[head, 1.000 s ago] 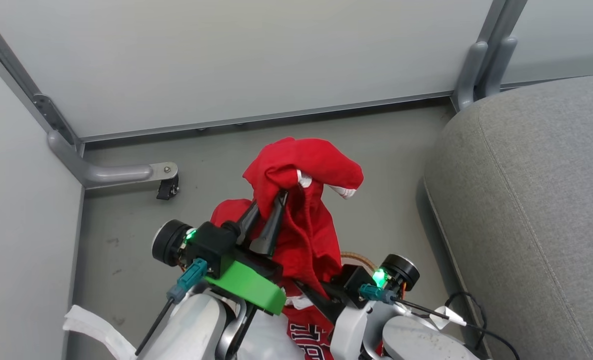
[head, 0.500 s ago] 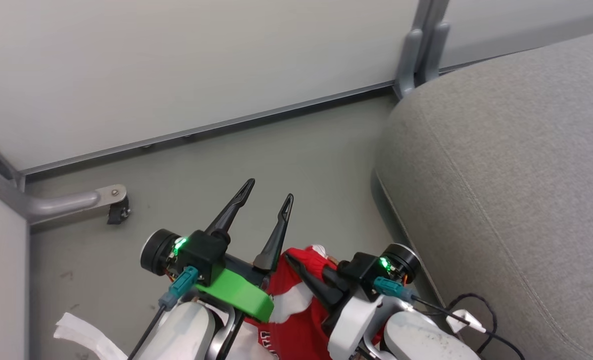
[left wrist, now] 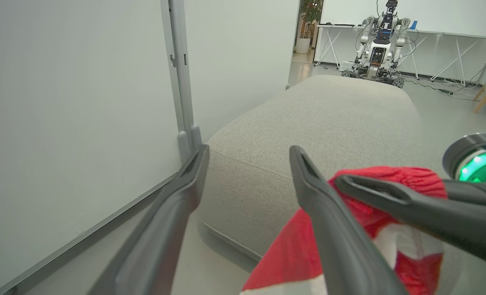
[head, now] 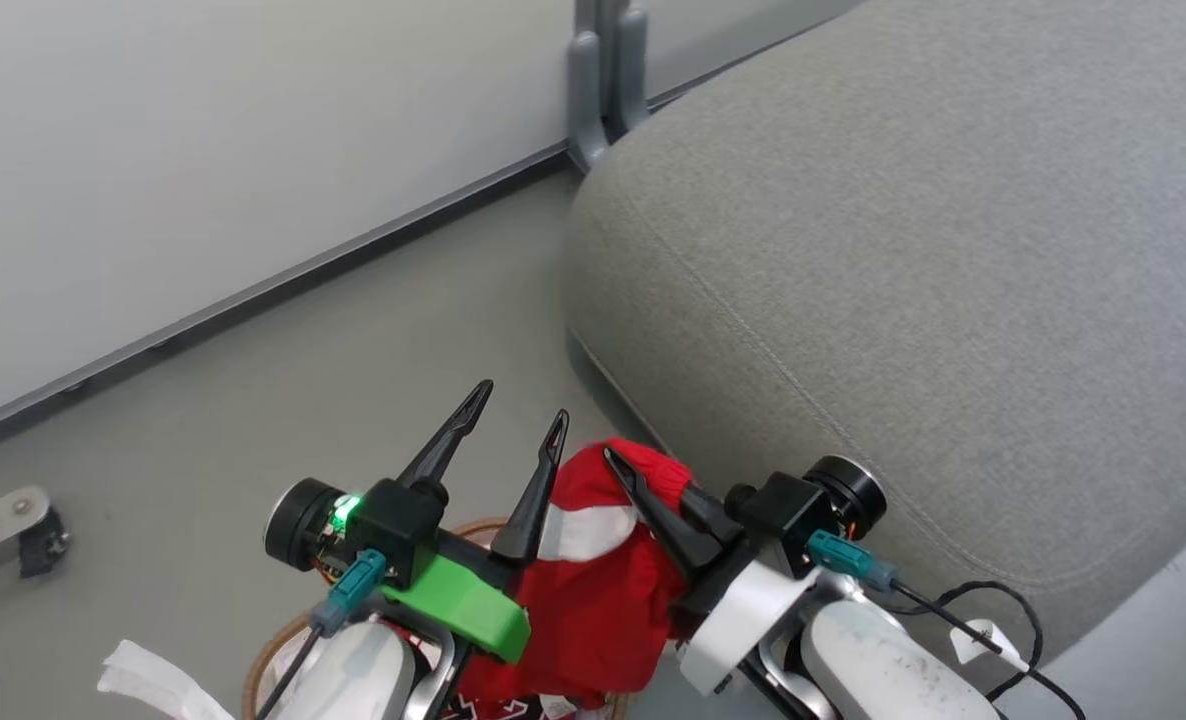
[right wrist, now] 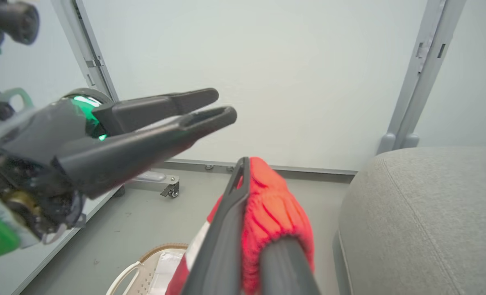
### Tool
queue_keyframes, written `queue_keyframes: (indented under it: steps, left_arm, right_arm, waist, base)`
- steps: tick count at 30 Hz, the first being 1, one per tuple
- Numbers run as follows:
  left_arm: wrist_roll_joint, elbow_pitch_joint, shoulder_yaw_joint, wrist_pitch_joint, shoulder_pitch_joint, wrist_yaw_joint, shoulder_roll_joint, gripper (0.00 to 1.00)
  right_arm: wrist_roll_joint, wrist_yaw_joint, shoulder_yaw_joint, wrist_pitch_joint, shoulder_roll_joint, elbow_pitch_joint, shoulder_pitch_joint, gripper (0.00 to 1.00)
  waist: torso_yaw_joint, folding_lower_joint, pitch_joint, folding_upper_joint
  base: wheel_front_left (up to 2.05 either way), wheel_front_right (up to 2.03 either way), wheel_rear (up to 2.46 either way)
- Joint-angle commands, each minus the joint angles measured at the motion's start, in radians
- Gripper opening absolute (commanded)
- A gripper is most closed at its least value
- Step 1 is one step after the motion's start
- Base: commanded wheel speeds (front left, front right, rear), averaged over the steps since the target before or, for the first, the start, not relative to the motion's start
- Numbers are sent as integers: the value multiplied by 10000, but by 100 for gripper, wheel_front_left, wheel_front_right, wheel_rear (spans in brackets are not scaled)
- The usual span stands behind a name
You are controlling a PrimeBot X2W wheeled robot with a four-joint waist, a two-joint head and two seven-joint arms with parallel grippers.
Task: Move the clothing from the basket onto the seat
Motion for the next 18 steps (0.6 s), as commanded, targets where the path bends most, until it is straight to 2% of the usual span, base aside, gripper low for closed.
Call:
queue_keyframes:
  steps: [1, 5, 10, 18]
  left_arm:
    - [96, 42, -79, 1, 33, -28, 87, 100]
    - [13, 121, -386, 1, -323, -28, 201, 100]
    - [-54, 163, -640, 1, -599, -28, 405, 100]
    - [99, -101, -612, 1, -714, -28, 862, 100]
  right_arm:
    - [-144, -10, -199, -47, -15, -154, -150, 0]
    - [-603, -10, -802, -47, -36, -510, -633, 0]
    - [-894, -10, -1493, -47, -503, -846, -1795, 0]
    - [-981, -10, -1765, -47, -1874, -124, -5107, 0]
  waist:
    - [-1187, 0, 384, 0]
    - [-1293, 0, 687, 0]
    - [-1345, 0, 1056, 0]
    - [-1209, 0, 1809, 0]
  base:
    - [0, 0, 0]
    - [0, 0, 0]
    - [0, 0, 0]
    - [0, 0, 0]
